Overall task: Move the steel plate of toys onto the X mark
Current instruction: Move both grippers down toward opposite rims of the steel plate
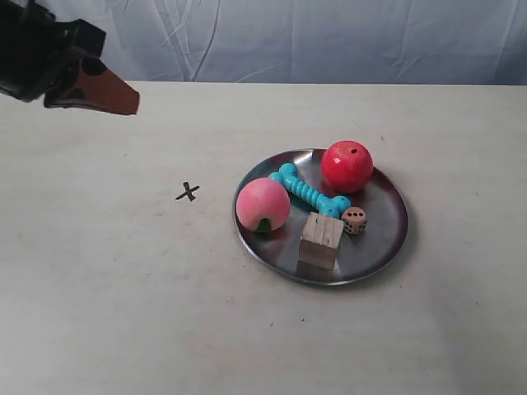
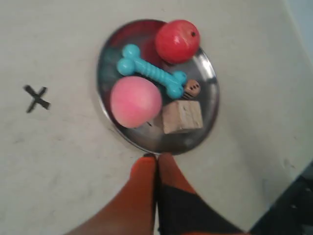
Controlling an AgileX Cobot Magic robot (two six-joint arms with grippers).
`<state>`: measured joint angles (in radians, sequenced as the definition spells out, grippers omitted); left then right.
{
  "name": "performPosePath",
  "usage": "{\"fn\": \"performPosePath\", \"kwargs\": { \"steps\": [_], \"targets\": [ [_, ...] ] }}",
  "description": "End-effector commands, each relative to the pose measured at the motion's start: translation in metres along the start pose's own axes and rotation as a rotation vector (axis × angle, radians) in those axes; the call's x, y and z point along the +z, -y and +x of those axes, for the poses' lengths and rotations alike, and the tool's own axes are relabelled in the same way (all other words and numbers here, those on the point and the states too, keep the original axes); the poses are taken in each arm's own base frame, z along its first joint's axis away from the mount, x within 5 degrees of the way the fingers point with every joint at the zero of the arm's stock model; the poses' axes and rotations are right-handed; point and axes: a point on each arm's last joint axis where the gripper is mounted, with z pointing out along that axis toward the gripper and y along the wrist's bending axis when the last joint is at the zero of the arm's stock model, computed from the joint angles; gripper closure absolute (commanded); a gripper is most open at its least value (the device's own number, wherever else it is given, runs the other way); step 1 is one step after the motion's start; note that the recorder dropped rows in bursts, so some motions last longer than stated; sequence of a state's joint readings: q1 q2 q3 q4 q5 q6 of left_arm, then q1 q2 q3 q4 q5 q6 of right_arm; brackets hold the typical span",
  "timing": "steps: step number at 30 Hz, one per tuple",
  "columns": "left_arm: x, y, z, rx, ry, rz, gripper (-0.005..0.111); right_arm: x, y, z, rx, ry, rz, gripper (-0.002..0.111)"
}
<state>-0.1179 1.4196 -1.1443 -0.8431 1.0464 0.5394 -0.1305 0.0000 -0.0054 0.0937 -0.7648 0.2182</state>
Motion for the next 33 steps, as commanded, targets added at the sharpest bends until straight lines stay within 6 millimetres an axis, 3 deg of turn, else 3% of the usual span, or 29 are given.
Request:
{"fn": "performPosePath", "kwargs": {
  "steps": [1,3,5,7,10,13,16,19,23,26,29,30,33],
  "targets": [
    [0.020,-0.005,-0.007,-0.036,-0.049,0.183,0.107,0.013,0.022,-0.036,0.374,0.247,0.288,0.108],
    [0.027,-0.013,-0.010,-0.086,-0.048,0.267,0.107,0.029,0.024,-0.040,0.497,0.220,0.350,0.108],
    [0.034,-0.025,-0.016,-0.162,-0.013,0.351,0.107,0.047,0.023,-0.039,0.468,0.185,0.369,0.108],
    [0.040,-0.042,-0.023,-0.255,0.037,0.395,0.107,0.066,0.024,-0.030,0.330,0.127,0.399,0.108],
    [0.048,-0.063,-0.027,-0.353,0.071,0.425,0.107,0.105,0.023,-0.012,0.379,0.048,0.399,0.108],
    [0.059,-0.077,-0.022,-0.386,0.036,0.408,0.107,0.155,0.011,0.010,0.399,-0.201,0.339,0.108],
    [0.069,-0.087,-0.017,-0.397,-0.008,0.385,0.107,0.206,-0.004,0.036,0.271,-0.555,0.265,0.108],
    [0.074,-0.092,-0.014,-0.403,-0.034,0.373,0.107,0.241,-0.005,0.070,0.159,-0.938,0.280,0.109],
    [0.080,-0.102,-0.009,-0.384,-0.067,0.298,0.107,0.261,0.003,0.117,-0.060,-1.462,0.246,0.109],
    [0.086,-0.111,-0.005,-0.384,-0.086,0.241,0.107,0.261,0.007,0.157,-0.090,-1.796,0.132,0.109],
    [0.095,-0.119,-0.002,-0.407,-0.112,0.235,0.107,0.251,0.016,0.203,0.036,-2.006,0.000,0.109],
    [0.098,-0.122,-0.001,-0.416,-0.125,0.244,0.107,0.245,0.021,0.222,0.153,-2.050,-0.030,0.109],
    [0.109,-0.124,-0.001,-0.422,-0.177,0.260,0.107,0.231,0.047,0.259,0.383,-2.095,-0.094,0.109]
  ]
}}
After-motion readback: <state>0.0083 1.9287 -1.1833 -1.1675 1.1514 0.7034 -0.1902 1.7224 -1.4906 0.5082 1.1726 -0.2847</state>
